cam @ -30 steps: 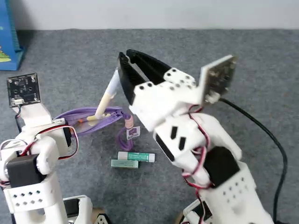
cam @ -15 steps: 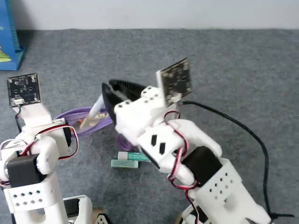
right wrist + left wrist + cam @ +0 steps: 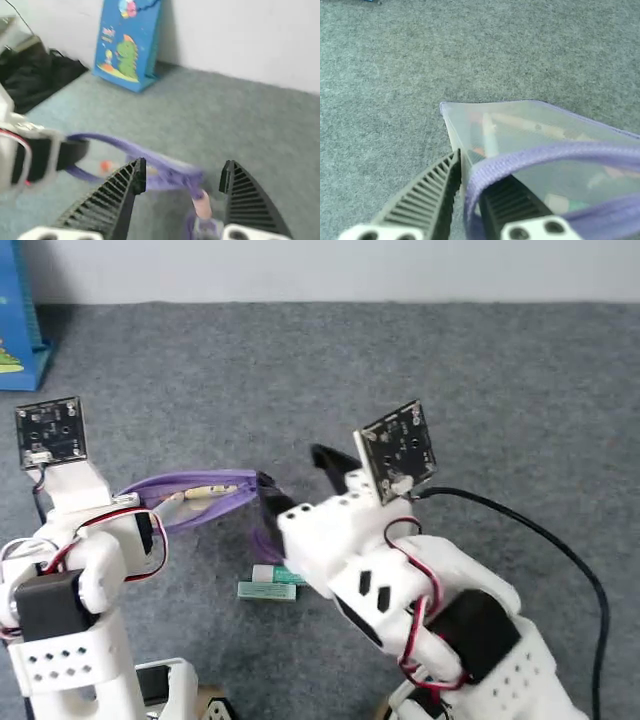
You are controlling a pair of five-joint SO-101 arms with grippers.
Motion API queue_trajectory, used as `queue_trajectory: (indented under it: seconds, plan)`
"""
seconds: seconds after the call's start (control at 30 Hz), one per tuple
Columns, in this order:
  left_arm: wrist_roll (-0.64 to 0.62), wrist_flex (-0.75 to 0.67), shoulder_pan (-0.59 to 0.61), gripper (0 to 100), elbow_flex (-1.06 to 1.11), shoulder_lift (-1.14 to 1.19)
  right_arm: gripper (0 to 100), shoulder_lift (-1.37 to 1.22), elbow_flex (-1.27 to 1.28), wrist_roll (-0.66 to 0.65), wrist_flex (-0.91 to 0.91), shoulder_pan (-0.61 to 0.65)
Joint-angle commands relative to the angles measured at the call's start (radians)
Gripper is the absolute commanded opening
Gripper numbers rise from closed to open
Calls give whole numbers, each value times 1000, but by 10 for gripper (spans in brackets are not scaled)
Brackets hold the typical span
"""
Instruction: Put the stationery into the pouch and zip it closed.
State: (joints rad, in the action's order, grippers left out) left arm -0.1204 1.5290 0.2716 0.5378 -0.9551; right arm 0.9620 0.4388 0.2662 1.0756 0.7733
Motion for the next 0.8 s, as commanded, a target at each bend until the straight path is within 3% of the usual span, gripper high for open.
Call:
queue_trajectory:
  seconds: [0.0,0.3,0.5,0.63,0.77]
  plan:
    - [3,-9,61,13,-8,2,244,-15,2,14,150,-50]
    - [9,-11,210,13,-8,2,244,-291,12,49,337,-156]
    - [35,-6,227,13,-7,2,244,-492,110,-143,246,-153]
    - [43,-5,227,13,-7,2,245,-595,218,-324,91,-153]
    - [43,-9,227,13,-5,2,245,-648,285,-425,-58,-151]
